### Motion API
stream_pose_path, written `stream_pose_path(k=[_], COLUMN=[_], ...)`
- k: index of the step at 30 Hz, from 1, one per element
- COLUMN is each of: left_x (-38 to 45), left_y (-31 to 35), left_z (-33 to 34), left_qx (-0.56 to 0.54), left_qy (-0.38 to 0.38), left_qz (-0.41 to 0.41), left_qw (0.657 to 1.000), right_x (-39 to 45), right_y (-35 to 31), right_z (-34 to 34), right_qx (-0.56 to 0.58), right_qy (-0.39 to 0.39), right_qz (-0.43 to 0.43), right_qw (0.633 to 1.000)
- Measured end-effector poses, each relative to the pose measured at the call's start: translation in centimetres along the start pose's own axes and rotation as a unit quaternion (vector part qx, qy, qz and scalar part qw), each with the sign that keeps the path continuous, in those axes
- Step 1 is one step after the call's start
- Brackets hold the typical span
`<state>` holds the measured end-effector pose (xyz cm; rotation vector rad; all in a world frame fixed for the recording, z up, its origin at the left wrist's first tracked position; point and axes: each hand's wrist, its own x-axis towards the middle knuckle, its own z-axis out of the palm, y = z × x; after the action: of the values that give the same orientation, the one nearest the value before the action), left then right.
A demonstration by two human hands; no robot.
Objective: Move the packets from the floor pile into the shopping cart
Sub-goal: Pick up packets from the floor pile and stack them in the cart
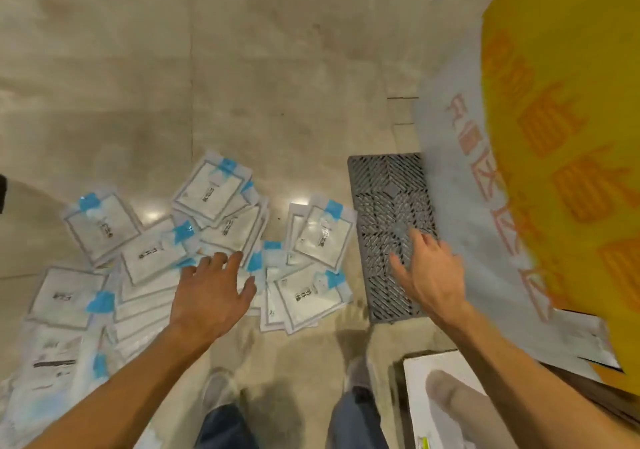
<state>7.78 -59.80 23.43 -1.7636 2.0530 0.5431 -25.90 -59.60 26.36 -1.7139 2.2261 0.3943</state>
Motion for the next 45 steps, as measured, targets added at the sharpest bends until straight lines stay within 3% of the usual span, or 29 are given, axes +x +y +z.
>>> stream_pose_path(k=[6,11,13,16,18,20,25,27,29,31,36,39,45], left_x=[14.0,20.8,21.9,23.1,23.5,23.7,24.1,24.2,24.2,24.0,22.2,21.0,19.4], left_y=[2.2,4.5,5.2,5.8,5.9,5.8,4.7,4.0,3.1,1.9,-1.1,-2.7,-5.8], left_z=[17.1,30.0,33.6,36.2,36.6,36.4,35.5,35.3,35.1,34.9,34.3,33.2,29.1], left_qx=[0.022,0.001,-0.016,-0.024,-0.047,-0.07,-0.136,-0.134,-0.139,-0.211,-0.469,-0.53,-0.585], left_qy=[-0.014,-0.045,-0.06,-0.015,-0.009,-0.034,-0.139,-0.155,-0.168,-0.194,-0.201,-0.161,-0.067], left_qz=[0.044,0.074,0.067,0.051,0.054,0.05,0.004,0.032,0.051,0.05,0.031,-0.015,-0.157], left_qw=[0.999,0.996,0.996,0.998,0.997,0.996,0.981,0.978,0.975,0.957,0.859,0.833,0.793], right_x=[13.2,19.4,20.9,22.5,23.2,24.2,26.9,27.9,28.4,28.5,26.5,24.8,21.9], right_y=[2.2,0.6,-0.6,-2.4,-3.6,-4.3,-6.0,-6.5,-6.3,-5.5,-3.9,-3.1,-1.8], right_z=[17.9,30.2,34.1,37.9,39.3,40.1,39.7,39.8,40.3,40.9,40.4,38.7,32.1], right_qx=[-0.007,-0.03,-0.045,-0.036,0.014,0.134,0.433,0.496,0.524,0.552,0.613,0.642,0.634], right_qy=[-0.031,-0.064,-0.077,-0.065,-0.06,-0.079,-0.118,-0.144,-0.153,-0.135,-0.064,-0.033,-0.049], right_qz=[0.01,0.008,-0.001,0.007,0.05,0.119,0.265,0.294,0.302,0.302,0.286,0.254,0.208], right_qw=[0.999,0.997,0.996,0.997,0.997,0.981,0.853,0.805,0.782,0.765,0.734,0.723,0.743])
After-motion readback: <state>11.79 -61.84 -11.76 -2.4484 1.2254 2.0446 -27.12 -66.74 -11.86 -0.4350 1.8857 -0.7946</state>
